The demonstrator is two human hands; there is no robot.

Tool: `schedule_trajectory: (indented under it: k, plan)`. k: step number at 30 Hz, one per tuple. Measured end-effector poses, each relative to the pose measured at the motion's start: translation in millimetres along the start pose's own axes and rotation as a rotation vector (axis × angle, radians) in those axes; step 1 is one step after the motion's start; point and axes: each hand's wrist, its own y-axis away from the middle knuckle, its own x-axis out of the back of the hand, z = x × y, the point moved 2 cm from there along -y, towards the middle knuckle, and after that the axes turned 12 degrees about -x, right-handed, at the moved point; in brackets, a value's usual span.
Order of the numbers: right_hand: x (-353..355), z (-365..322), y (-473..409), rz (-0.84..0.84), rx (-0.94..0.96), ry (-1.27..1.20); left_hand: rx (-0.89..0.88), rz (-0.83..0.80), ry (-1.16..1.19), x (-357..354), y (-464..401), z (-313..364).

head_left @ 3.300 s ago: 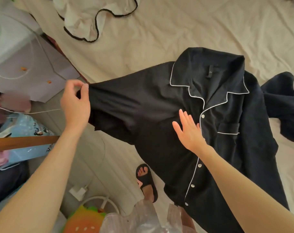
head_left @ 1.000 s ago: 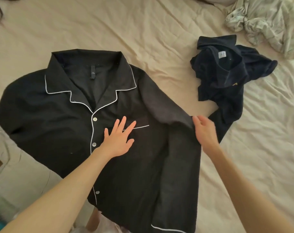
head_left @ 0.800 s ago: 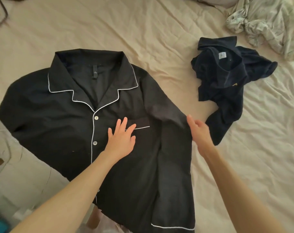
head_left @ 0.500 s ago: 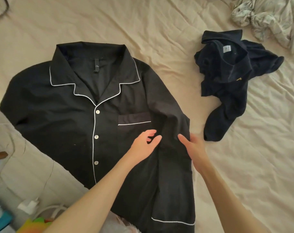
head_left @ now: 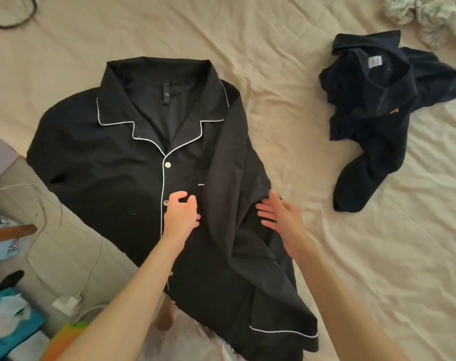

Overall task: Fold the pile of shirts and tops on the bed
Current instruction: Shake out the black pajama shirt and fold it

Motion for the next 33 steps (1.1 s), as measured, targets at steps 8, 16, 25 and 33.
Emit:
schedule_trajectory:
  k: [8,16,25,33]
  plan:
    - [-17.0,-12.2,-5.4,-0.097,-0.252,-0.526,-0.245,-0.144,-0.358,-31.9,-24.4,29.0]
    - [1.8,-15.3,-11.1,-0.192,-0.203,-0.756,0.034,-0.047,-0.058,6.4,-53.4,40.1]
    - [-33.5,-1.0,-7.3,-0.028,-0.052,-0.386,-0.651,-0.189,-0.888,-89.7,-67.4,113.6]
    - [-8.2,1.2,-4.4,-0.235,-0.096,-0.698,-0.437,-0.071,-0.384,-74.7,-94.5,136.1]
